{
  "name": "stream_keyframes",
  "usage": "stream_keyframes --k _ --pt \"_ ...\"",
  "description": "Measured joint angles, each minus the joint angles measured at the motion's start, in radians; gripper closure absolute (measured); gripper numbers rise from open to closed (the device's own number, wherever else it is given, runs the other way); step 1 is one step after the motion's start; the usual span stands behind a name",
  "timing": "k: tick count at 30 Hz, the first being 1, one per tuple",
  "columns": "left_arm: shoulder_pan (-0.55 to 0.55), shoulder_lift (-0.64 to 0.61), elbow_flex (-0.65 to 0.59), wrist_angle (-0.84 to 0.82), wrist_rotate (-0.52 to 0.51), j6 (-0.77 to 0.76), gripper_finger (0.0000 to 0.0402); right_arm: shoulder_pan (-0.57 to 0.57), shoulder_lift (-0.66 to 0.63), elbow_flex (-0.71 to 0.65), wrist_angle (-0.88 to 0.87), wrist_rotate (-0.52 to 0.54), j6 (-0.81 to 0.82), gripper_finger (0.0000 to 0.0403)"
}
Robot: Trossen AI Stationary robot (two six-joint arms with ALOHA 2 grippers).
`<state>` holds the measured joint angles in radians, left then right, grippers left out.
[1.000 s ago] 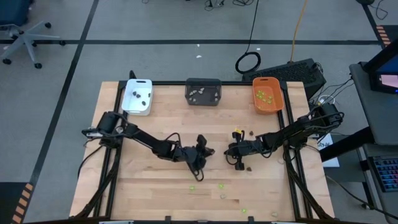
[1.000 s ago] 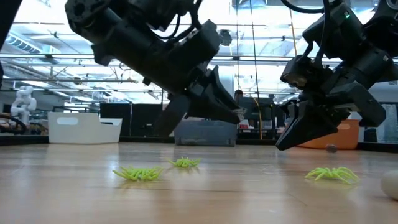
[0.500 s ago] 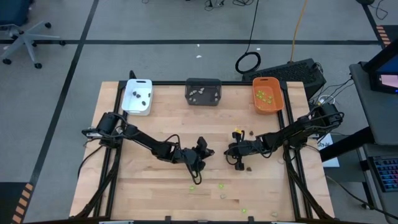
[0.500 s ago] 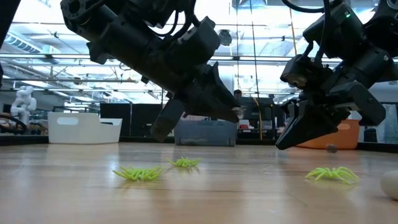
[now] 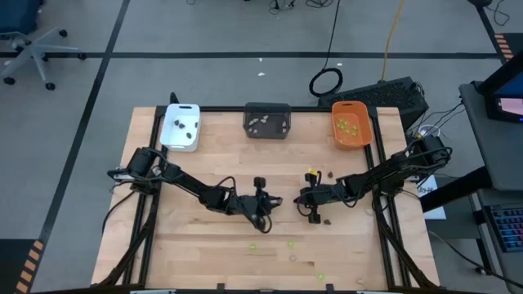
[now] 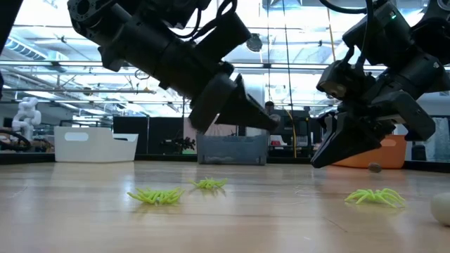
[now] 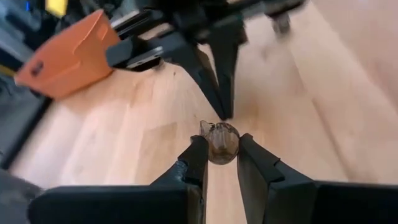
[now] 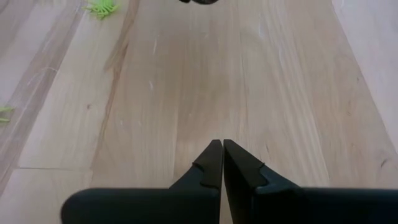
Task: Sort Halloween decoration
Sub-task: Put the black toy skull into the white bin
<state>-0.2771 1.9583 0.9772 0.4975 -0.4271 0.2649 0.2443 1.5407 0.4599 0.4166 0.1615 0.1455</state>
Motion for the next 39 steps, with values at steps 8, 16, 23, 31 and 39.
stream_keyframes --k 8,16,23,31,39 --pt "0.000 0.000 0.001 0.009 0.000 -0.170 0.0347 0.000 0.000 0.000 0.019 0.000 0.000 0.0403" --pt "0.013 -0.082 0.000 -0.214 0.001 -0.098 0.0347 0.000 0.000 0.000 0.007 -0.001 0.011 0.0403" --pt "0.069 -0.270 -0.003 -0.593 -0.017 -0.094 0.0347 0.000 0.000 0.000 0.006 -0.001 0.019 0.0403" --pt "0.170 -0.490 -0.047 -0.964 -0.179 -0.133 0.0347 0.000 0.000 -0.001 0.020 -0.001 0.018 0.0403" --pt "0.332 -0.594 -0.050 -1.283 -0.288 -0.234 0.0347 0.000 0.000 -0.001 0.021 -0.001 0.015 0.0403"
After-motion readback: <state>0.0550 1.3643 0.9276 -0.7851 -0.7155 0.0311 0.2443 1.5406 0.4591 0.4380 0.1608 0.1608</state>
